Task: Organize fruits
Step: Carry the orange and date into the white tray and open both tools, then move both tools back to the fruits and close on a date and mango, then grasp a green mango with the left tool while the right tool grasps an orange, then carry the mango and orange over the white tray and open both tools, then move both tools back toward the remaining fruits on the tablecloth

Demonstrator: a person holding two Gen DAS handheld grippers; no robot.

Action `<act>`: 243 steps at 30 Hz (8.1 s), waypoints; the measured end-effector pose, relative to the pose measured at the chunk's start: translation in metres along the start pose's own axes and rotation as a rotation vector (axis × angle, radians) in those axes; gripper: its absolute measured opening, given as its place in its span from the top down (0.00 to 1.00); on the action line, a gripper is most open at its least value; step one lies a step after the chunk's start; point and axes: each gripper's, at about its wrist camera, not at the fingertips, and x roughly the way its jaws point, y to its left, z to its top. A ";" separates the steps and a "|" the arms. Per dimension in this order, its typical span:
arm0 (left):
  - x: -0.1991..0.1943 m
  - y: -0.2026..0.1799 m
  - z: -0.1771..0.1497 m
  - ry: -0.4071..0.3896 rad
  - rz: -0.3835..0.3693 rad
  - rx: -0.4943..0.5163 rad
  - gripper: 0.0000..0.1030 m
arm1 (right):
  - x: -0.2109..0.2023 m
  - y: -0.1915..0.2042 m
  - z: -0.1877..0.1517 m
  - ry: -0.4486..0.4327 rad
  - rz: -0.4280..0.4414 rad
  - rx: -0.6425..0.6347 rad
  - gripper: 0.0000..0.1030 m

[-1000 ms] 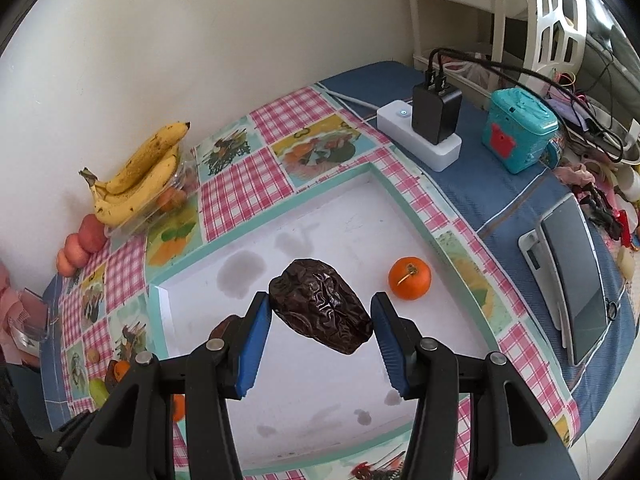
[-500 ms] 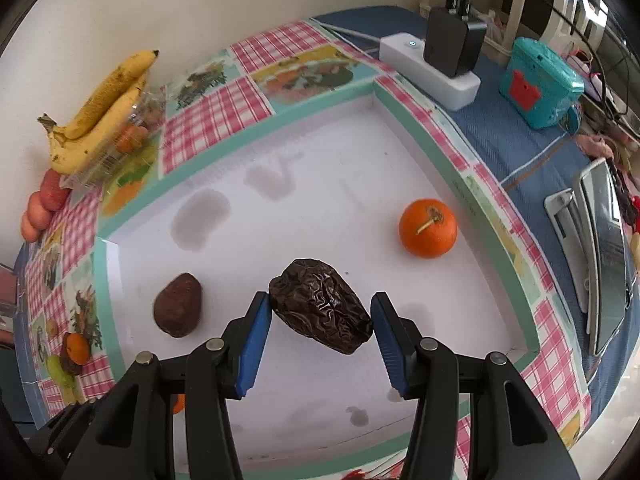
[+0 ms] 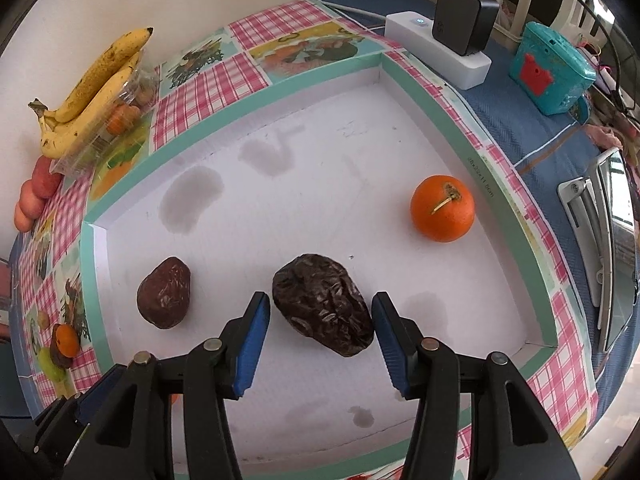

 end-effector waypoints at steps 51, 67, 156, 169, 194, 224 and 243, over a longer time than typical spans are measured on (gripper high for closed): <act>-0.136 0.250 -0.044 -0.396 0.309 -0.547 0.00 | -0.061 0.121 -0.027 -0.230 0.234 -0.346 0.06; -0.128 0.284 -0.053 -0.355 0.170 -0.637 0.01 | -0.053 0.204 -0.055 -0.148 0.343 -0.470 0.10; -0.137 0.168 -0.012 -0.355 0.027 -0.398 0.59 | -0.093 0.084 0.009 -0.253 0.322 -0.109 0.67; -0.118 0.098 0.010 -0.323 0.012 -0.253 0.59 | -0.102 0.015 0.029 -0.312 0.257 0.010 0.67; -0.009 0.028 0.044 -0.242 -0.063 -0.073 0.59 | -0.009 0.014 0.038 -0.193 0.175 -0.019 0.67; -0.025 0.021 0.051 -0.219 0.027 -0.032 0.39 | -0.013 0.008 0.042 -0.170 0.138 0.008 0.39; -0.082 0.082 0.030 -0.284 0.279 -0.172 0.00 | -0.067 0.018 0.033 -0.230 0.123 -0.069 0.09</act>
